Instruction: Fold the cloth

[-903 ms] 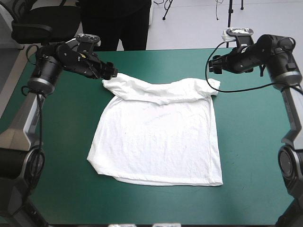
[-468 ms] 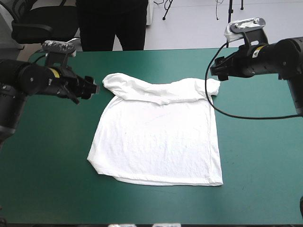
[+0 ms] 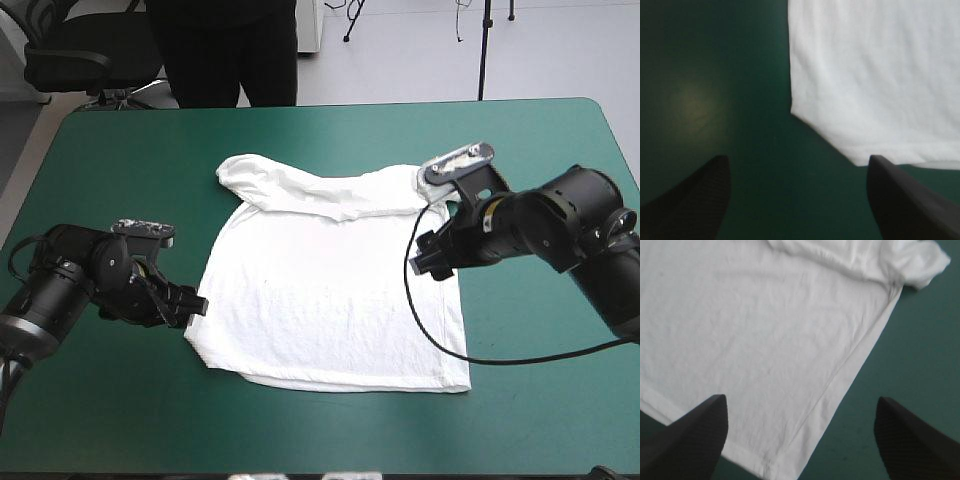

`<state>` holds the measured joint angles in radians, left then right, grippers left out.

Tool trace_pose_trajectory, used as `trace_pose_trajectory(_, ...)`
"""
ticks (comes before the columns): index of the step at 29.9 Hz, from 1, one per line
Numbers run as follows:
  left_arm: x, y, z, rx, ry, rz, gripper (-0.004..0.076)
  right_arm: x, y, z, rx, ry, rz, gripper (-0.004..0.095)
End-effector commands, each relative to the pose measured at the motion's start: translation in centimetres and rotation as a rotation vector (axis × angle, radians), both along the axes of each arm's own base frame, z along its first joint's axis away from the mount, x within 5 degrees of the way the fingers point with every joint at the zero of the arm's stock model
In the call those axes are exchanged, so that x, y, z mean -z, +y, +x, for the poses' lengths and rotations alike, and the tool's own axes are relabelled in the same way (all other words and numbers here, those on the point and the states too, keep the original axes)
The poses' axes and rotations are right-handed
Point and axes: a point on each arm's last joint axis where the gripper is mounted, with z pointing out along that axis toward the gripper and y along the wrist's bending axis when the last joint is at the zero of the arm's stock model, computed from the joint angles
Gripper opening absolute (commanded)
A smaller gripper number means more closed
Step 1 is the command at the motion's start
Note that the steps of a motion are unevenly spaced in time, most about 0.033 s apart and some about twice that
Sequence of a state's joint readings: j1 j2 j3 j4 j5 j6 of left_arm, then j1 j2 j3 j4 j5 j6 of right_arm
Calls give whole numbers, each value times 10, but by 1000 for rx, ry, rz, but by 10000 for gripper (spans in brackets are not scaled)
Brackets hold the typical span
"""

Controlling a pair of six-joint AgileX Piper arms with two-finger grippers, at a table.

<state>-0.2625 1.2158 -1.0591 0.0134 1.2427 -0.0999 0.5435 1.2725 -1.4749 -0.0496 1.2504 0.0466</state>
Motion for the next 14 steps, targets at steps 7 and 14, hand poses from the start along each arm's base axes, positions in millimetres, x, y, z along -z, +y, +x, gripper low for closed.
trace_pose_trajectory(7,46,-5,10,-21,23,-21,545,29,-17,-30,19,70,-21,742)
trace_pose_trajectory(14,75,-12,34,-17,67,-11,538,20,-25,-43,19,26,2,742)
